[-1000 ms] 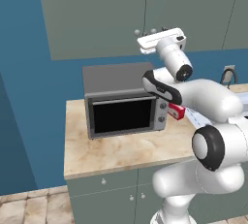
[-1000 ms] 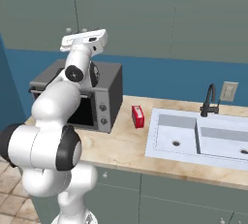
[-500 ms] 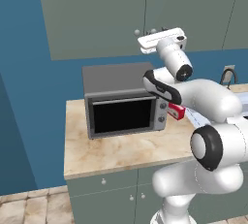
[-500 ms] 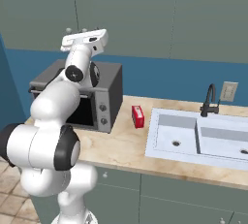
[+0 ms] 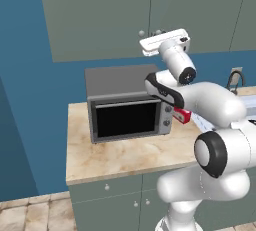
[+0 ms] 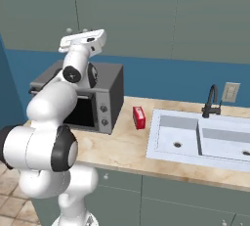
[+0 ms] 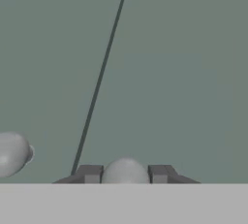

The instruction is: Pick the spray and spray from the cabinet and place them on the counter.

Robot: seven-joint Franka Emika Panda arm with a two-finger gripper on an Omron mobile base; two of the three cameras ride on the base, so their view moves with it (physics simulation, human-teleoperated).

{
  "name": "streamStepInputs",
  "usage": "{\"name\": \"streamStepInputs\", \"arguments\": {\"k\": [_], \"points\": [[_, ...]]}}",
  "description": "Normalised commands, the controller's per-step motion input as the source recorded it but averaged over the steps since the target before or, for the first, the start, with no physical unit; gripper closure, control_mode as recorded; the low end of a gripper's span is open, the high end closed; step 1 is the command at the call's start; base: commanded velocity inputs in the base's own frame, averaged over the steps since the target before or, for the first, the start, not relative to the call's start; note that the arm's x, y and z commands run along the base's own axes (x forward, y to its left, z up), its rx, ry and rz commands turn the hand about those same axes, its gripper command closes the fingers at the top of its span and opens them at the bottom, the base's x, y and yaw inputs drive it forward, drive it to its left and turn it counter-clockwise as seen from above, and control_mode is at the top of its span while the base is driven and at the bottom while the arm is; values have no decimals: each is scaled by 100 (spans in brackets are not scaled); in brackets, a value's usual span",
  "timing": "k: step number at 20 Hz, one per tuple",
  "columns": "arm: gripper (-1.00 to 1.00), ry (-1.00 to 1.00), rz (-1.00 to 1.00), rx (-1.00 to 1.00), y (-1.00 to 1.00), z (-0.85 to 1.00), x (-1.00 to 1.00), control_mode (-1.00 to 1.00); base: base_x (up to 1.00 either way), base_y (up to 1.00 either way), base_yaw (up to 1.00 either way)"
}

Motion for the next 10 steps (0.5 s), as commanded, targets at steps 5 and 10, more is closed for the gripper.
{"name": "streamStepInputs", "arguments": {"k": [5, 10], "points": [[100, 0, -5, -1, 34, -6, 0, -100, 0, 0, 0], [100, 1, -3, 0, 13, 0, 7, -100, 0, 0, 0]]}}
